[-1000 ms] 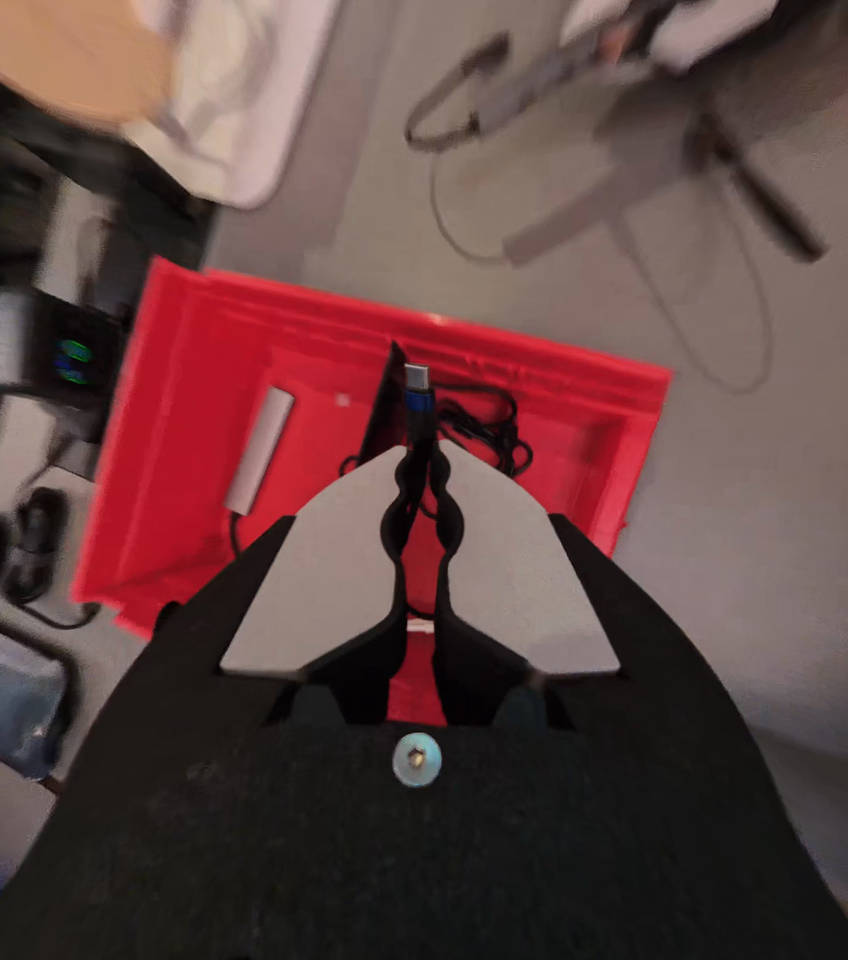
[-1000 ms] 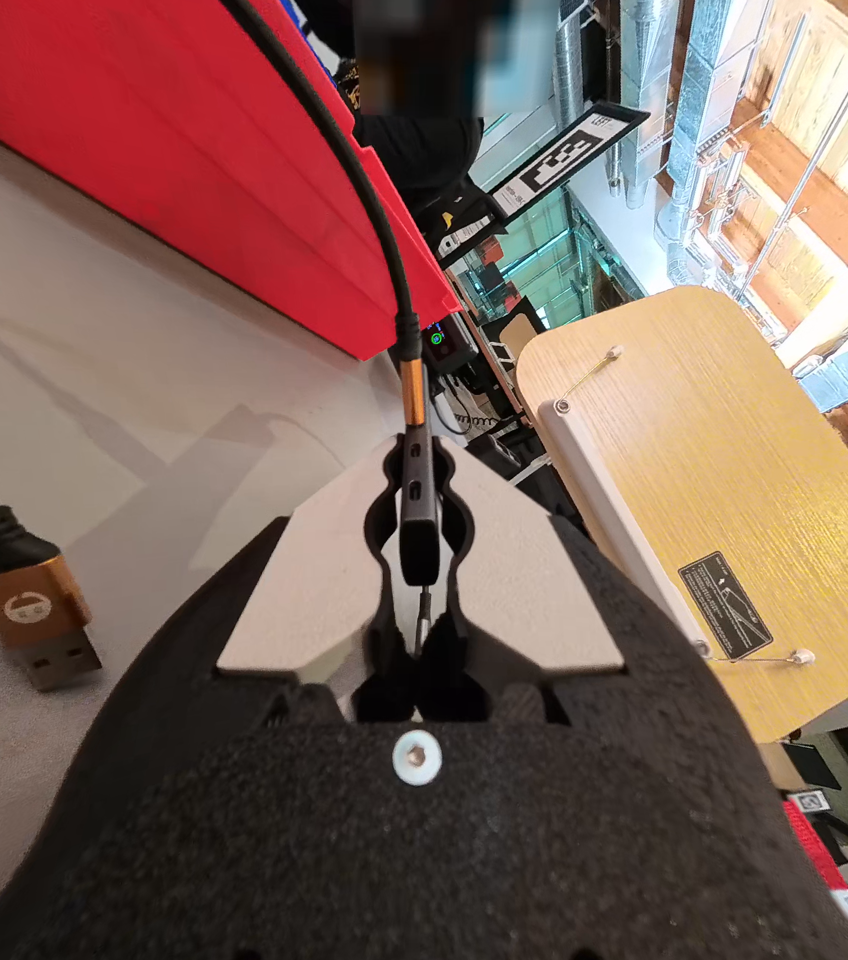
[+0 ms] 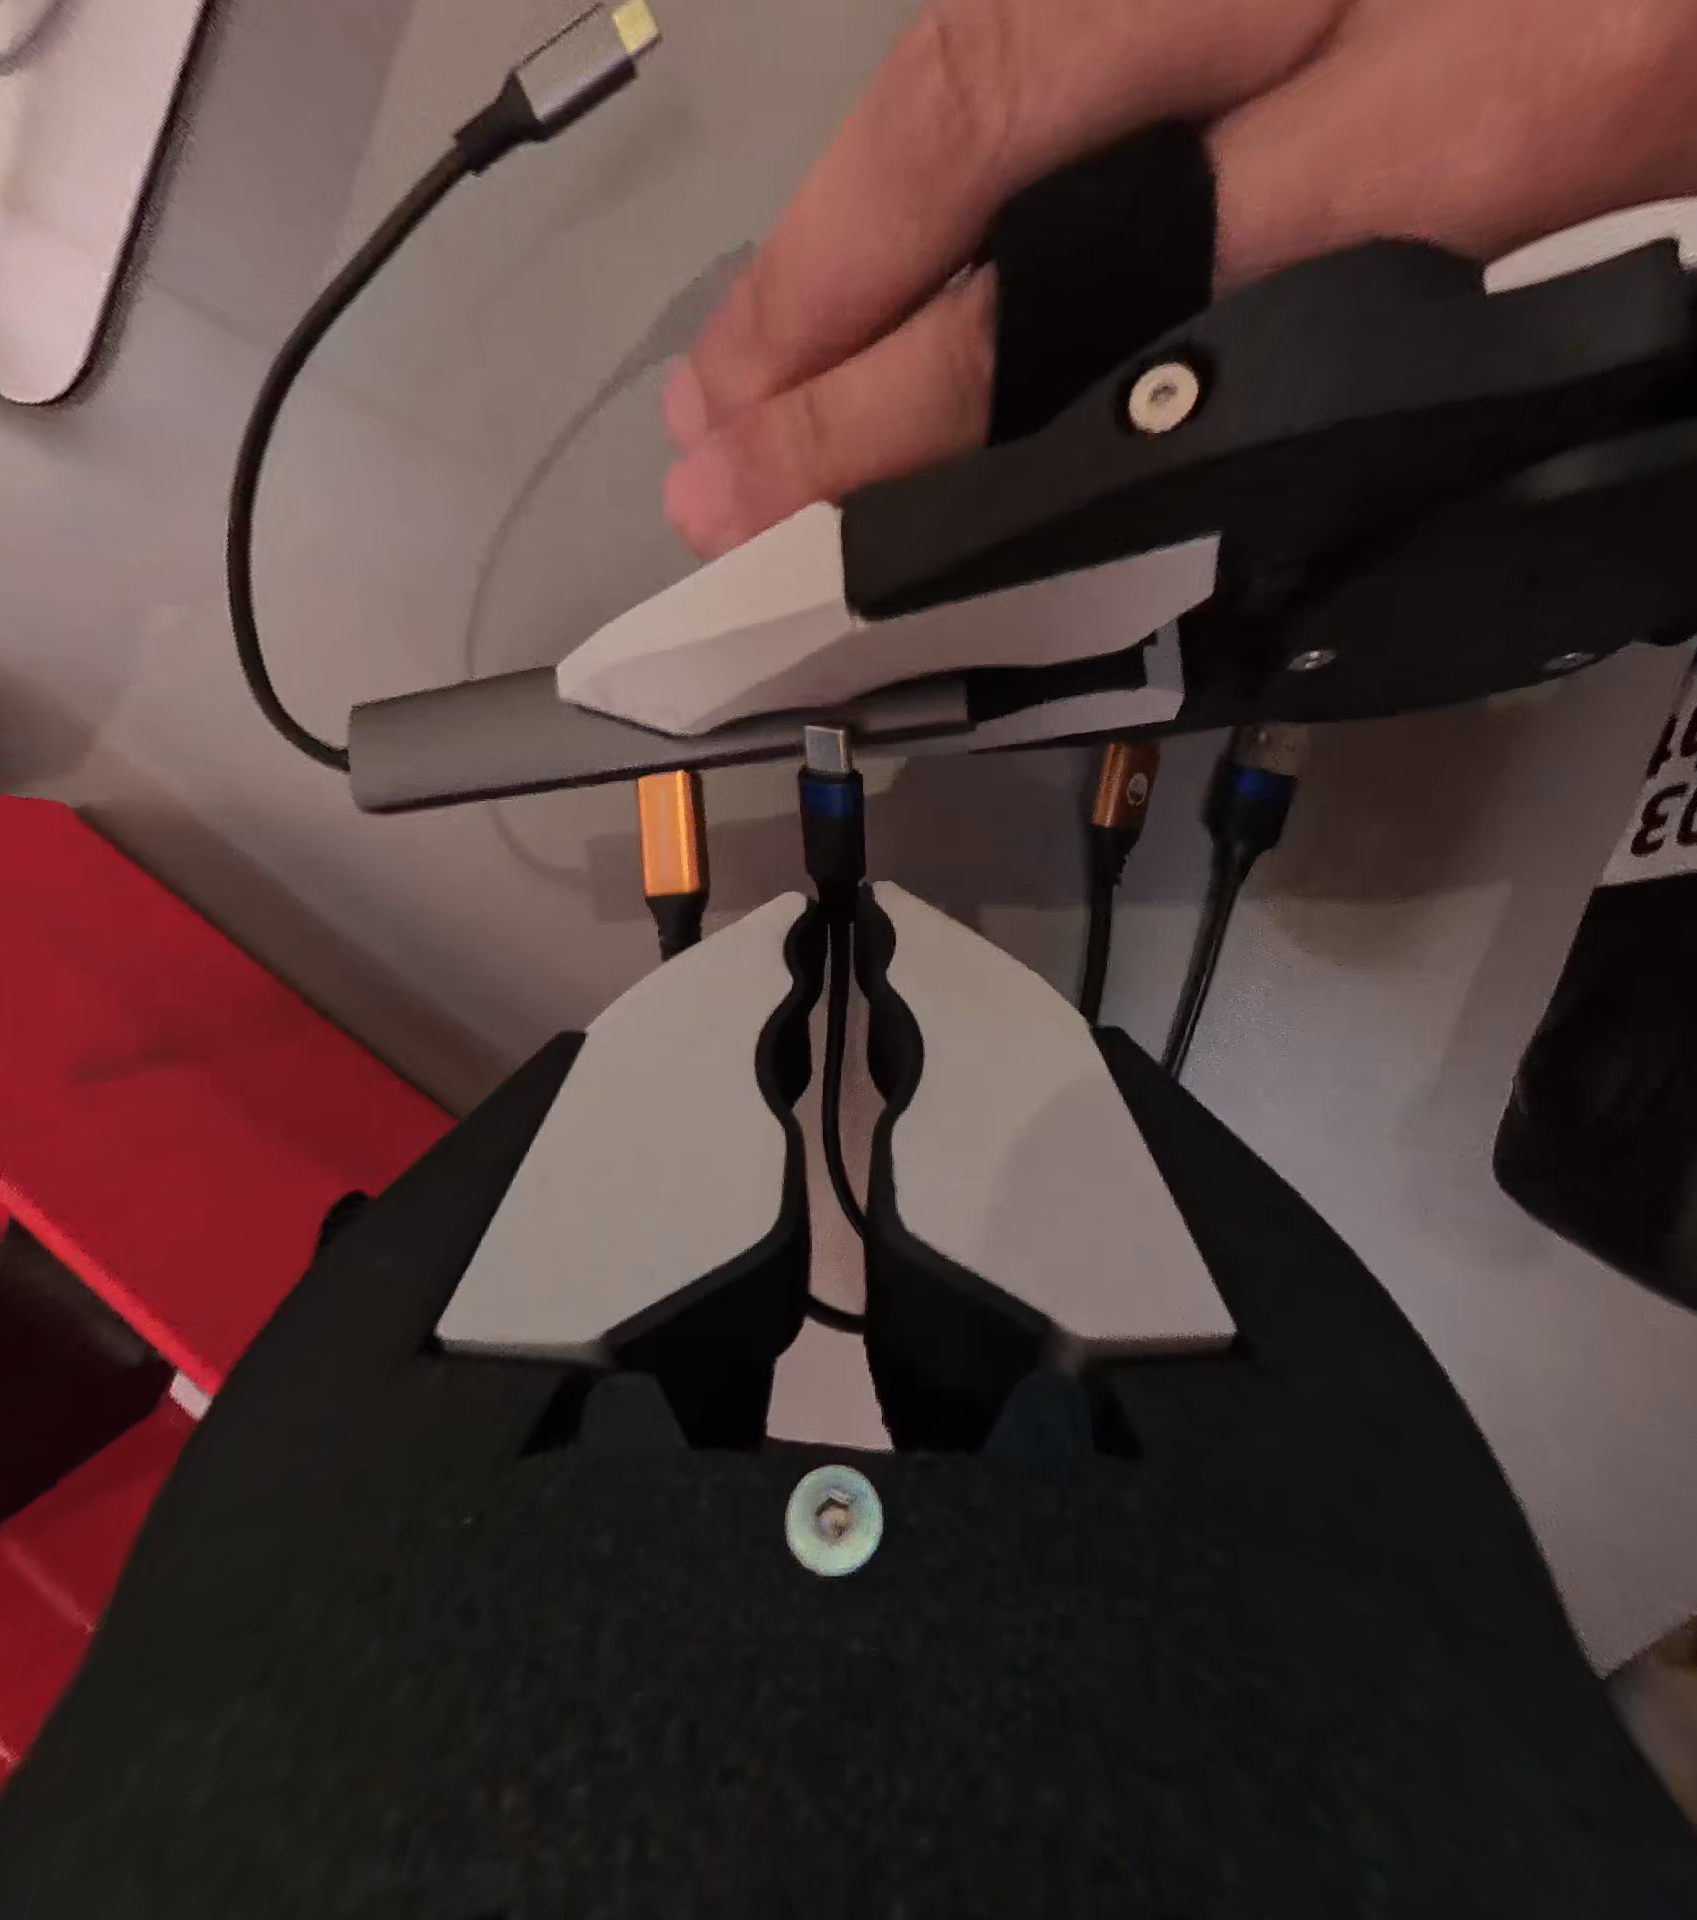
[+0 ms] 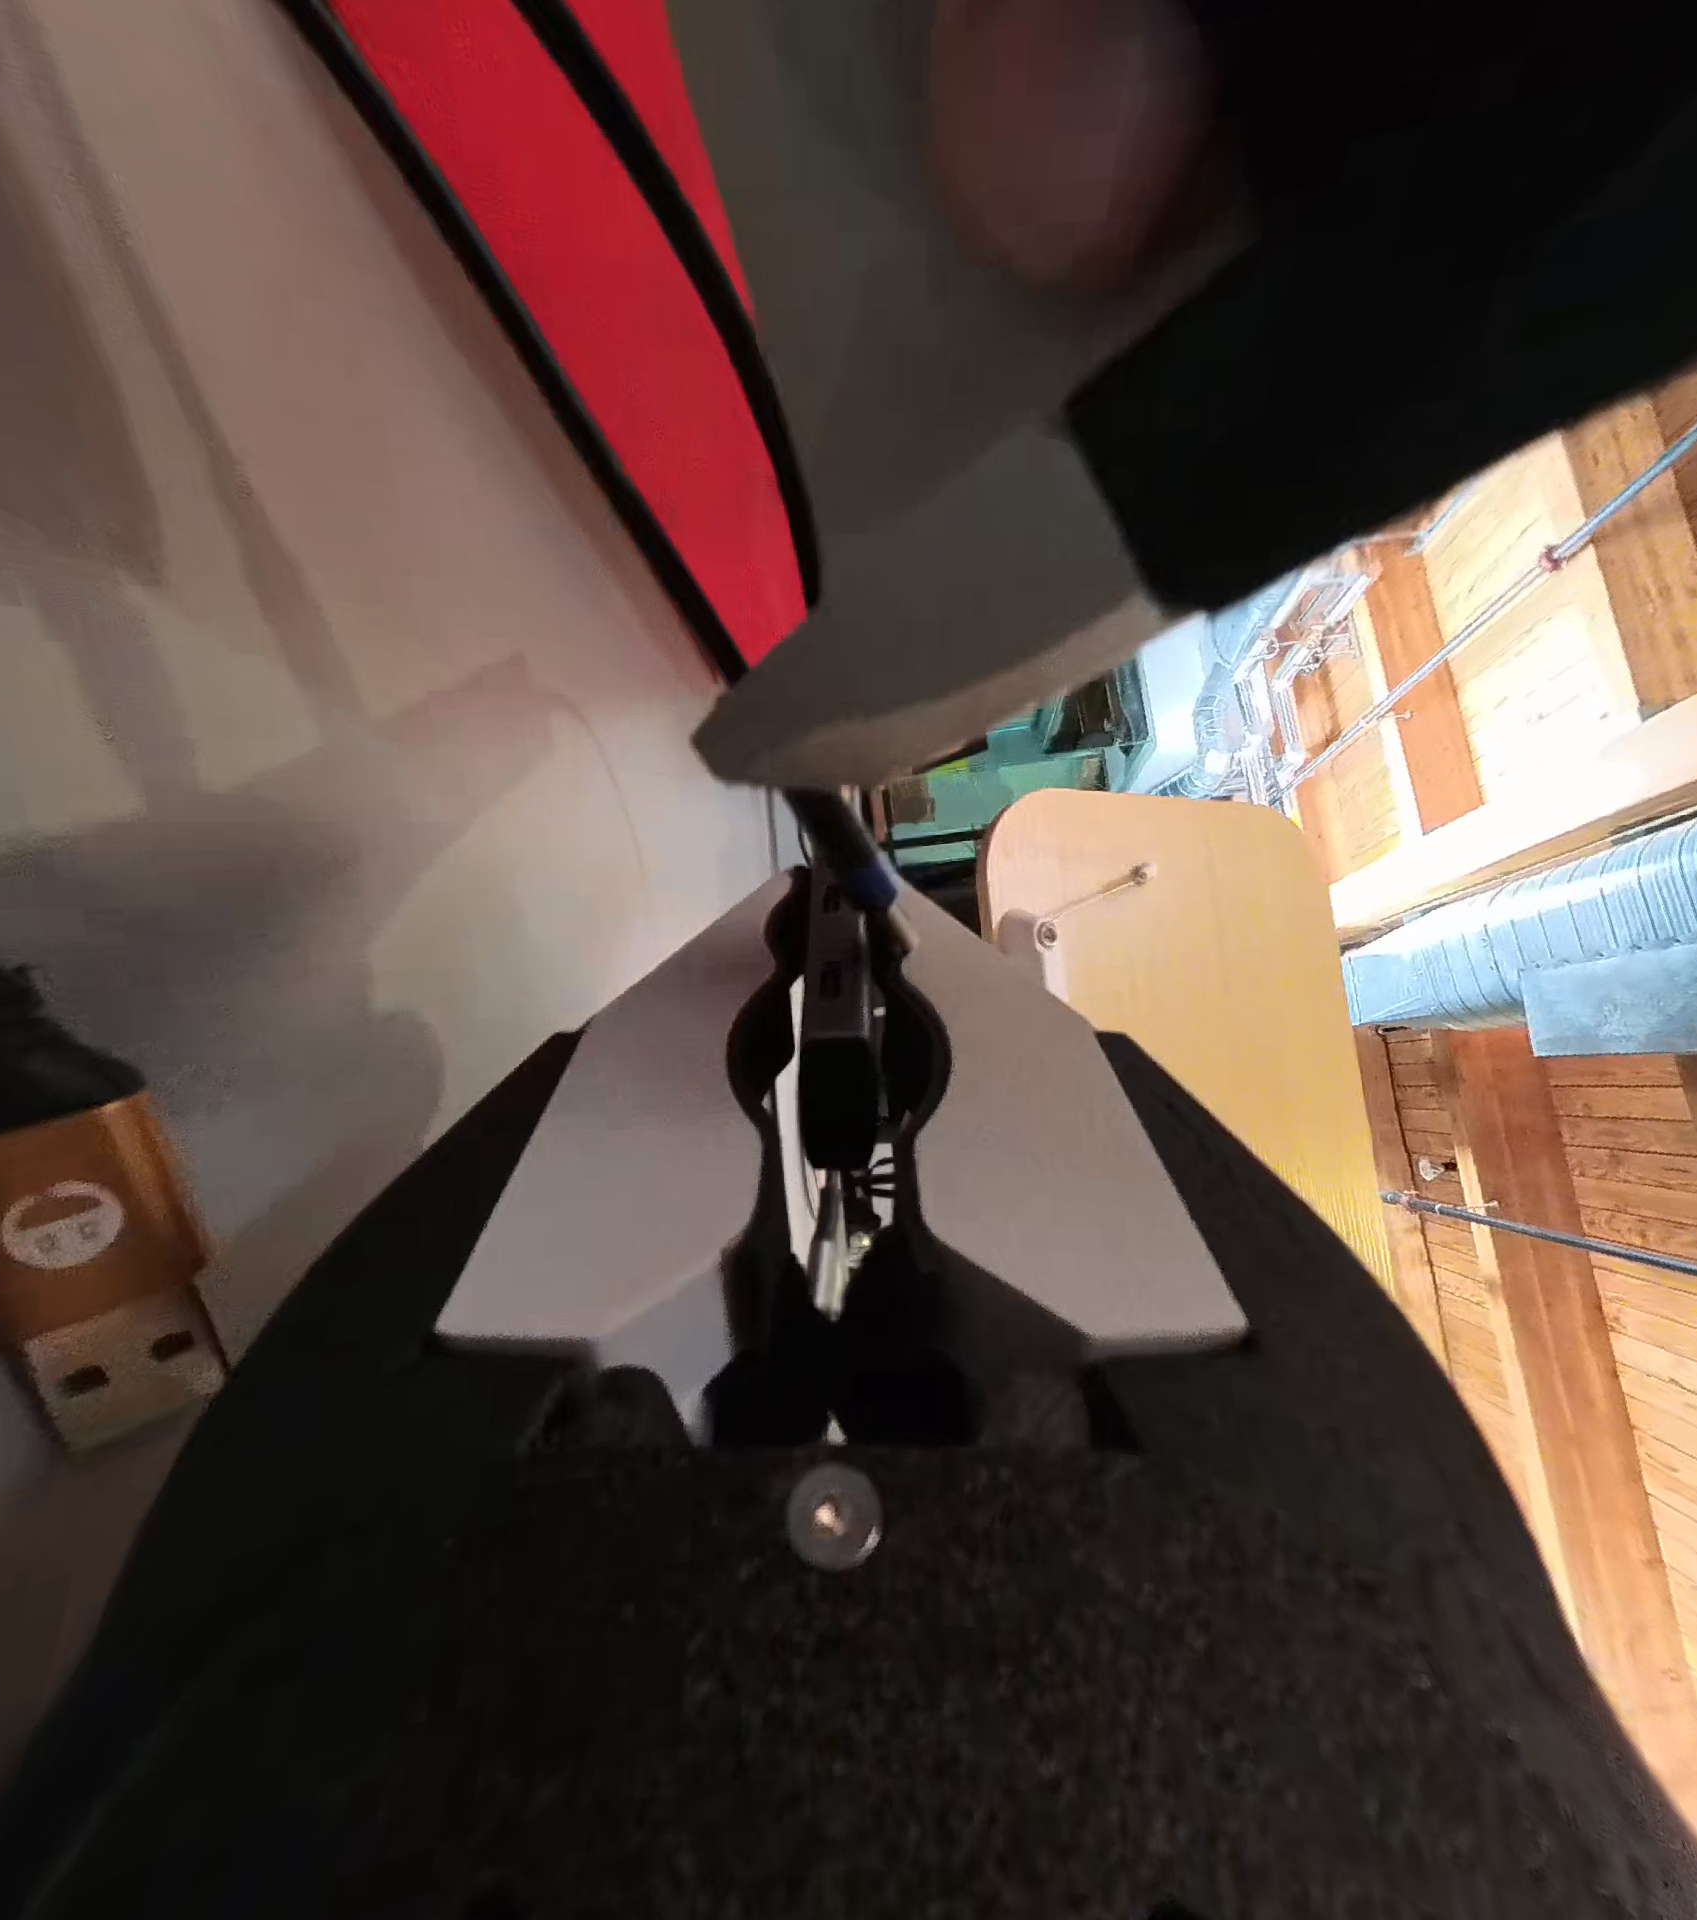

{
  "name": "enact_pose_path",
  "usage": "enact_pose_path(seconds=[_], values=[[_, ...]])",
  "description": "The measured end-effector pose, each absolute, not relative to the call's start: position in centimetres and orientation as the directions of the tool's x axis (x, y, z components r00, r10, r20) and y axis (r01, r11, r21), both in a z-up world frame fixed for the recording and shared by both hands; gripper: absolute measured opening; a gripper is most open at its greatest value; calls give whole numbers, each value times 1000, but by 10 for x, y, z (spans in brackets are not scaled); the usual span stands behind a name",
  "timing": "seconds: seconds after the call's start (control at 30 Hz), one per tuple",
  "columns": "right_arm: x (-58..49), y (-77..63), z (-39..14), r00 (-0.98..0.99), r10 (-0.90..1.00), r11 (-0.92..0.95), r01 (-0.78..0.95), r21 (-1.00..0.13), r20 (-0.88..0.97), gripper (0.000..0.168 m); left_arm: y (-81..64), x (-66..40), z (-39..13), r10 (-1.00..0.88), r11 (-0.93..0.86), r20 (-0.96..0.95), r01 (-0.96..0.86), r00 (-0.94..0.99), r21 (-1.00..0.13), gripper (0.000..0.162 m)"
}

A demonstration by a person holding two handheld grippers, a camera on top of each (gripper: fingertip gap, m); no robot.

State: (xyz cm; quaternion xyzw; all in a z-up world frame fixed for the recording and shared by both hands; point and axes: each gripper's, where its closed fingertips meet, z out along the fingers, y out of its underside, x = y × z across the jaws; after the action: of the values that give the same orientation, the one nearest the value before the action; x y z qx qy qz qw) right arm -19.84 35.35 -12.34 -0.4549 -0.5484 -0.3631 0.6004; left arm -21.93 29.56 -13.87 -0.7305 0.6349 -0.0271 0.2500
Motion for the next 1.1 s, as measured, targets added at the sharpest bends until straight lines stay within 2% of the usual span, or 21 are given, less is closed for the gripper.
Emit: enact_pose_path(seconds=[0.13, 0.3, 0.73, 1.1], values=[[-200, 354, -127, 97, 59, 318, 941, -111, 994, 8, 301, -220, -147, -943, -66, -284, -933, 174, -354, 5], [-199, 355, -129, 101, 70, 318, 941, -119, 992, 8, 304, -229, -152, -945, -79, -279, -944, 173, -319, 5], [-198, 357, -135, 84, 86, 310, 945, -107, 993, 8, 307, -227, -153, -949, -121, -227, -916, 220, -382, 5], [-199, 358, -137, 74, 91, 308, 946, -99, 993, 8, 305, -226, -159, -952, -117, -224, -927, 206, -355, 5]])
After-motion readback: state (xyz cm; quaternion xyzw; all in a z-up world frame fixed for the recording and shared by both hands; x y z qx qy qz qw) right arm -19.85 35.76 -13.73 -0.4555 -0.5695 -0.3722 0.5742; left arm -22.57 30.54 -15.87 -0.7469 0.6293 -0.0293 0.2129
